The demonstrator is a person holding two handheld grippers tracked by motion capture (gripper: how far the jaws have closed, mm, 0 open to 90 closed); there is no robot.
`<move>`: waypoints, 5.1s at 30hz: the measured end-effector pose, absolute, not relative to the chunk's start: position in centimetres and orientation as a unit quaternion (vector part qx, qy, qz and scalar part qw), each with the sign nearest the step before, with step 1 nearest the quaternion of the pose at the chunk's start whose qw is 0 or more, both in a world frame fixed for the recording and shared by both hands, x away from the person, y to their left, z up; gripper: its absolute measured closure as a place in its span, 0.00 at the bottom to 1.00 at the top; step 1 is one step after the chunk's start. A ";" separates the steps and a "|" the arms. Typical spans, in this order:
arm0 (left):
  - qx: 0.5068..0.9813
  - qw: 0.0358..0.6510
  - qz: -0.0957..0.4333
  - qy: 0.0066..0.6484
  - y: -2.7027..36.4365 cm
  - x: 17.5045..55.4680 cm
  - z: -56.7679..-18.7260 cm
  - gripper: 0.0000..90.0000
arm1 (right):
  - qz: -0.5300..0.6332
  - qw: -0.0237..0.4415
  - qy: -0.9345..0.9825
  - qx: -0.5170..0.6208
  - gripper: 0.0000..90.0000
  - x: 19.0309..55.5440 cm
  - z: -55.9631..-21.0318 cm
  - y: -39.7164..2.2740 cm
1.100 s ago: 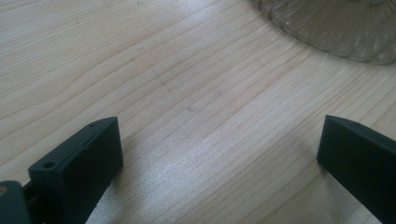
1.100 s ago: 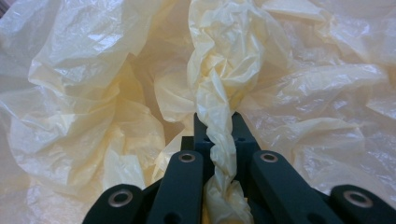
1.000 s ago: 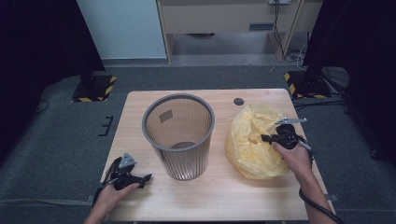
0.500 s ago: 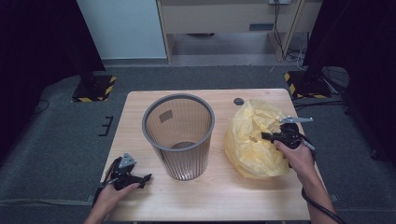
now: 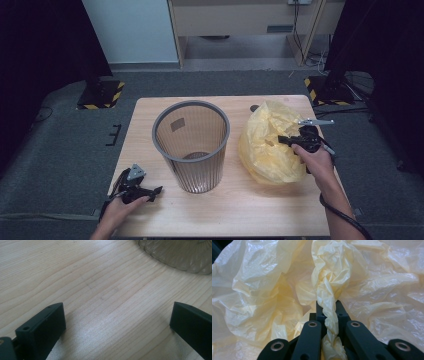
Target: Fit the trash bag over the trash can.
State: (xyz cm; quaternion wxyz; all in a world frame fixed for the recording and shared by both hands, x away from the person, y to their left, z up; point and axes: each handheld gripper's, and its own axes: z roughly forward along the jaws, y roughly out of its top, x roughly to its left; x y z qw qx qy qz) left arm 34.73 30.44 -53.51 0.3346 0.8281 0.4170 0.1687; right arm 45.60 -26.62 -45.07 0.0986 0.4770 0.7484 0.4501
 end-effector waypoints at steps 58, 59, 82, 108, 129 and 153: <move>0.829 0.335 0.168 0.416 30.4 34.8 -53.5 0.00 | 0.533 0.109 0.732 0.410 0.96 43.0 -35.3 -27.6; 0.829 0.335 0.168 0.416 30.4 34.8 -53.5 0.00 | 0.533 0.109 0.732 0.410 0.96 43.0 -35.3 -27.6; 0.829 0.335 0.168 0.416 30.4 34.7 -53.5 0.00 | 0.592 0.080 0.715 0.362 0.96 41.1 -32.1 -27.6; 0.829 0.335 0.168 0.416 30.4 34.8 -53.5 0.00 | 0.609 0.040 0.731 0.304 0.96 40.8 -28.9 -22.3; 0.829 0.335 0.168 0.416 30.4 34.8 -53.5 0.00 | 0.598 0.031 0.751 0.279 0.96 41.3 -27.6 -17.3; 0.829 0.335 0.168 0.416 30.4 34.8 -53.5 0.00 | 0.566 0.022 0.783 0.257 0.96 41.2 -25.4 -11.4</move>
